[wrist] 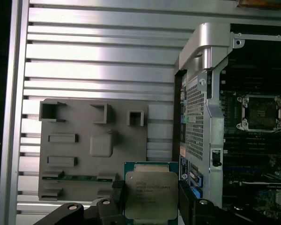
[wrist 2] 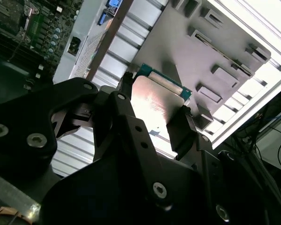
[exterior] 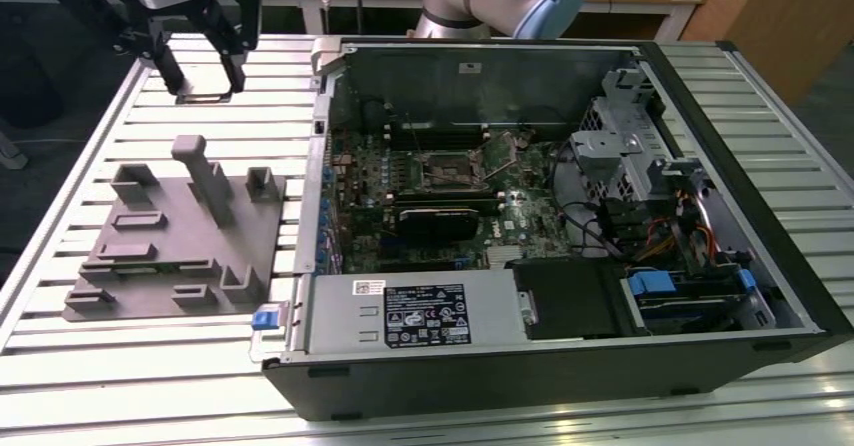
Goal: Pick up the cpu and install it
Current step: 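Pick up the cpu and move it towards the insertion slot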
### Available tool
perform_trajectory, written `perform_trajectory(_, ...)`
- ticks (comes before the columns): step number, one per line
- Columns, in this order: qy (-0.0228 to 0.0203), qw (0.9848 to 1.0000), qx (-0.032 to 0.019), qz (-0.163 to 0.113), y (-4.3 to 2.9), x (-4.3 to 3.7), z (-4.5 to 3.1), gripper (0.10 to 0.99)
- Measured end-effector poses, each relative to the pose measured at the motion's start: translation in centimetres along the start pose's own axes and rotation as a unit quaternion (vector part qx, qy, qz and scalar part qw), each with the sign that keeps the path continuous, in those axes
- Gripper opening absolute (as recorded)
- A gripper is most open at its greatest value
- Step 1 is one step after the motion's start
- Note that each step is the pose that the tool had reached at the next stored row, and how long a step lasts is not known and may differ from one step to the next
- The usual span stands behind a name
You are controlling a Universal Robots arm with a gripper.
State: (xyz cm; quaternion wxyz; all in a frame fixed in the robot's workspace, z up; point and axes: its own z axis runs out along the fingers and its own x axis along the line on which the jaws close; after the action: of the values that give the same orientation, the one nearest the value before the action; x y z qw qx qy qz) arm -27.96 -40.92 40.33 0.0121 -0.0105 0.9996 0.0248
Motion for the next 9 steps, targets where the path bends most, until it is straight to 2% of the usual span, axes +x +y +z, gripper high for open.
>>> perform_trajectory(9,0.0,1.0,0.0,0.0,-0.04,-1.76,0.03,0.545)
